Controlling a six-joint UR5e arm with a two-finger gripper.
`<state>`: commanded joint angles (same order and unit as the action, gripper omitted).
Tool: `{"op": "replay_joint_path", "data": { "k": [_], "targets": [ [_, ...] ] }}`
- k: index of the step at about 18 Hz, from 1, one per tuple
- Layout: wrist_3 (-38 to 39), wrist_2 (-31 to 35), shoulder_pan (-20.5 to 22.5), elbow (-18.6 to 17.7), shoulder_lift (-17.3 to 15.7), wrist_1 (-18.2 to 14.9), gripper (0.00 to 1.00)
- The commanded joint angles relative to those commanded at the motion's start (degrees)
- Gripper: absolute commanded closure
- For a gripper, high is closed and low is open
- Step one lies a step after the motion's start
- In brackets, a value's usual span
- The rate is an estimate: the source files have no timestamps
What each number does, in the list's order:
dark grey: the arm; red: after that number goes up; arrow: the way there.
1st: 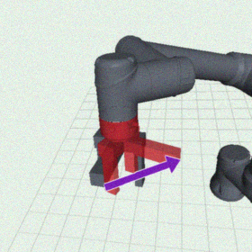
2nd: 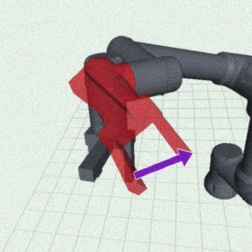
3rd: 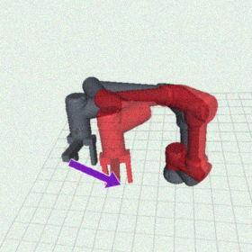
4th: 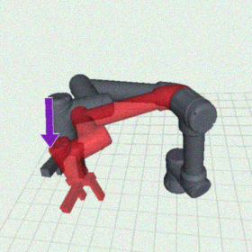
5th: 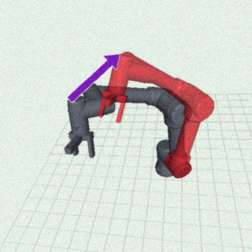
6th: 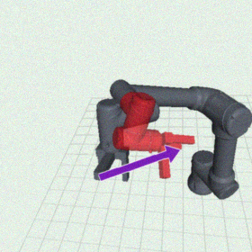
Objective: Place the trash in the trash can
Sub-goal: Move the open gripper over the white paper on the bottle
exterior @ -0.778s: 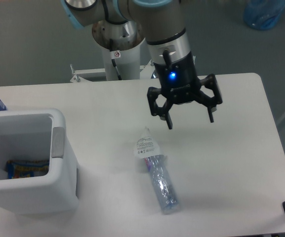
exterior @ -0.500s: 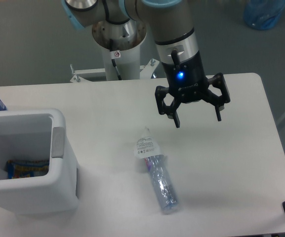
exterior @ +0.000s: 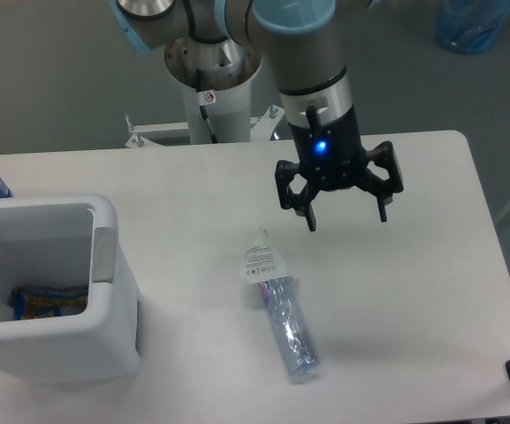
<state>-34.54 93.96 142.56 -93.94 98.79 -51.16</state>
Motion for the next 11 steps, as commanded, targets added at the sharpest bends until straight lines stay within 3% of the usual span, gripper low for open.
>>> {"op": "replay_joint_path", "data": {
  "k": [8,11],
  "targets": [
    [1.67,0.53,-0.44,-7.04,-0.27,1.15,0.00],
    [1.58,0.44,-1.40,-7.57,0.00,1.06,0.00]
  ]
}}
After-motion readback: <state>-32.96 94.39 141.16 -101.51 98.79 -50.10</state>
